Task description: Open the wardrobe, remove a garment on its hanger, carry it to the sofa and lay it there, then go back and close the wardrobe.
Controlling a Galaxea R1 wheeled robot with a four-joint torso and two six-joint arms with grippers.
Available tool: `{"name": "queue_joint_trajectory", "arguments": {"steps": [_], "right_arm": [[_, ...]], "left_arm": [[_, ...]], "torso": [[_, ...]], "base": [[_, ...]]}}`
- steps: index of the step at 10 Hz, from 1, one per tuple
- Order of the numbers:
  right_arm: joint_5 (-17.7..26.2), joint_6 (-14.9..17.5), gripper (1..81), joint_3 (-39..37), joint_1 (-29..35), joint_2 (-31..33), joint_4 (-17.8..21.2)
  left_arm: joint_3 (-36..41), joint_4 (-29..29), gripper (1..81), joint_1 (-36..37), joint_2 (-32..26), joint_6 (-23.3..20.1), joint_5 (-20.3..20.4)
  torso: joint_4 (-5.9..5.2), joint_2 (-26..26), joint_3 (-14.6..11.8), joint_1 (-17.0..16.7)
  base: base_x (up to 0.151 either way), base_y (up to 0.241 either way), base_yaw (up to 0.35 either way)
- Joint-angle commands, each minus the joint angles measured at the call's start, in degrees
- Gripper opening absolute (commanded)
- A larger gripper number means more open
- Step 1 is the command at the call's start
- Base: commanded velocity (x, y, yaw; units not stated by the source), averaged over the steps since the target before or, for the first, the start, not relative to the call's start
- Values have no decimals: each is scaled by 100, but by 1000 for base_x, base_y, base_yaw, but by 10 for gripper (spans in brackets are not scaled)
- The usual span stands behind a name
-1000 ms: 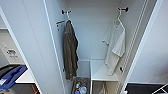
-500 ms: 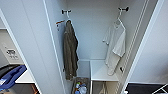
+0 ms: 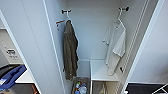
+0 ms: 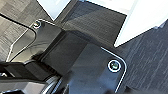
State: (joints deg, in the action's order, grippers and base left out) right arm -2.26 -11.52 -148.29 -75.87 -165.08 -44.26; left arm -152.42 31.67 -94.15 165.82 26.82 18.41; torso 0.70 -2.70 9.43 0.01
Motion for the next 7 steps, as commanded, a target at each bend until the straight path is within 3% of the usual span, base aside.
{"name": "queue_joint_trajectory", "arguments": {"steps": [1,3,7], "right_arm": [[980,89,811,-68,1060,-97,-1563],[1306,106,811,-68,1359,-273,-2418],[1666,123,811,-42,1939,-571,-3184]], "left_arm": [[-69,6,811,85,-75,-45,-241],[-130,-21,811,85,5,-10,-163],[-552,-38,811,111,242,16,-224]], "torso": [[0,0,0,0],[0,0,0,2],[0,0,2,5]], "base": [[0,0,0],[0,0,0],[0,0,0]]}}
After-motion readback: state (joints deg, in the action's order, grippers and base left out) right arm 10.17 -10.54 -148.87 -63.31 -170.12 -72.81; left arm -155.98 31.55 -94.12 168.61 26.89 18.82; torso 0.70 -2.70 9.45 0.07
